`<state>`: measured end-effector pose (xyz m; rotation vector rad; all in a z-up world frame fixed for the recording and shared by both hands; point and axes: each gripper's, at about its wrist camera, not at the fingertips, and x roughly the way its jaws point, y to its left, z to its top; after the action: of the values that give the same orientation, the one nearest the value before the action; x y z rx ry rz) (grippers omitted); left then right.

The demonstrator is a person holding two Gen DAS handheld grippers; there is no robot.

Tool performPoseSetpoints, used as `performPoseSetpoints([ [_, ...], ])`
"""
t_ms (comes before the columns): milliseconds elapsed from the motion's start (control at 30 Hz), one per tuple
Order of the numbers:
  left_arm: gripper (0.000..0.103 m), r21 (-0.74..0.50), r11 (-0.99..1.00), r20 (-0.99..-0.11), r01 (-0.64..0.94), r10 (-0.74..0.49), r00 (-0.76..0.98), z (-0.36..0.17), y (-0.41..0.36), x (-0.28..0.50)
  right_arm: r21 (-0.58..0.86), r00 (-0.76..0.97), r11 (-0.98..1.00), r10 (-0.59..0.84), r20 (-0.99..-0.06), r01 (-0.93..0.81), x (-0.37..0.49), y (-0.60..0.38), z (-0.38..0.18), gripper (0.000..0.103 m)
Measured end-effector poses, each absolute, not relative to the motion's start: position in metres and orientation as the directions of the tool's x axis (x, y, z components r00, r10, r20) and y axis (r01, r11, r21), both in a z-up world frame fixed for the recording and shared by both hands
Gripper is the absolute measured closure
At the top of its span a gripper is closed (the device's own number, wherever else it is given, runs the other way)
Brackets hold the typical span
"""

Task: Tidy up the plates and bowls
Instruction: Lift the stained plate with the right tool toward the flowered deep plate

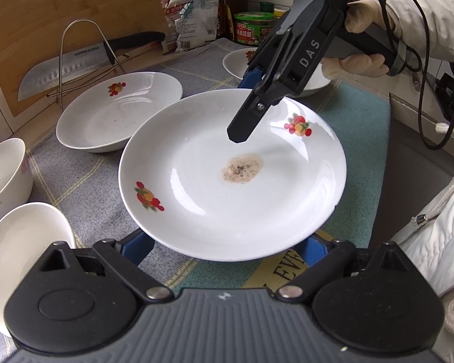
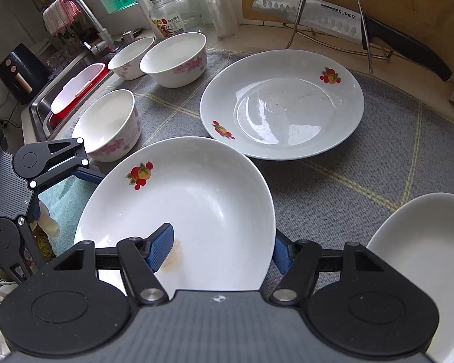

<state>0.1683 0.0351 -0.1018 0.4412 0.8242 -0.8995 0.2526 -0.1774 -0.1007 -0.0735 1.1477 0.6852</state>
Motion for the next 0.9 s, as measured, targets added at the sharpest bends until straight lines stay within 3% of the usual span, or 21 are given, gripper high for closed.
performPoseSetpoints([
  [900,0.006,0.05,0.49,-0.779,0.87,-0.527,0.341,-0.075,-0.026,0.179,0.253,0.351,0.841,0.447,-0.823,-0.478,0.244,-0.243,-0.069,0.03],
])
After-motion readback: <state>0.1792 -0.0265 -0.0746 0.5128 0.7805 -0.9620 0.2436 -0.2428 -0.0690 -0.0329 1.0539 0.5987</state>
